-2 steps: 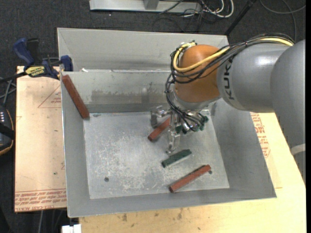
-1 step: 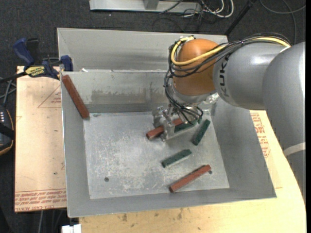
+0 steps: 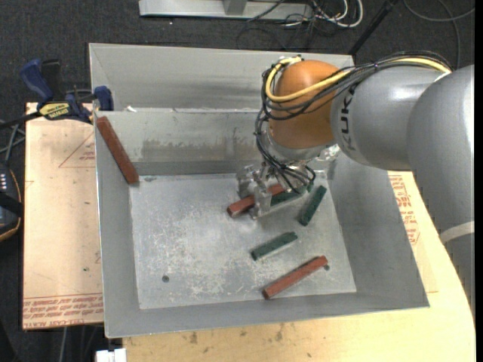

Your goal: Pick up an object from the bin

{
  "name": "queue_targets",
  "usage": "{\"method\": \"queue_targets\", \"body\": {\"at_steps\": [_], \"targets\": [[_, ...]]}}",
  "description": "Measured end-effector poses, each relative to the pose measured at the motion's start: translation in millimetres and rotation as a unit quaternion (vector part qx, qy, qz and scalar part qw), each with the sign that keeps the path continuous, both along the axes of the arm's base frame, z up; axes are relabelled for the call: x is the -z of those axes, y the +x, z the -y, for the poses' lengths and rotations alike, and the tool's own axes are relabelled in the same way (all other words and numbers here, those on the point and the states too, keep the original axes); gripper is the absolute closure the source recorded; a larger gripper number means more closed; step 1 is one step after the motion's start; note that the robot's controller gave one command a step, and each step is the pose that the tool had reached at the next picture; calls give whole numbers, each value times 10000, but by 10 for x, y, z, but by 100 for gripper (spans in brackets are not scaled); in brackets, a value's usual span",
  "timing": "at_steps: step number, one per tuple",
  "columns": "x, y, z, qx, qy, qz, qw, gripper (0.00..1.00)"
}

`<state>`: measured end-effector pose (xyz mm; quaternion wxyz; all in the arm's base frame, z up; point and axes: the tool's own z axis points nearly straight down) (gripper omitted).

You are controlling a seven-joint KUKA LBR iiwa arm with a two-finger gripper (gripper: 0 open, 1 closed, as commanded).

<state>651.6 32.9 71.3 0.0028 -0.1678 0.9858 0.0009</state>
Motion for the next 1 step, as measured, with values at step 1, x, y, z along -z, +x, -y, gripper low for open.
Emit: {"method": "queue_targets", "body": {"at_steps": [1], "targets": [[-1395, -204, 403, -456, -8, -3, 9990, 100]]}}
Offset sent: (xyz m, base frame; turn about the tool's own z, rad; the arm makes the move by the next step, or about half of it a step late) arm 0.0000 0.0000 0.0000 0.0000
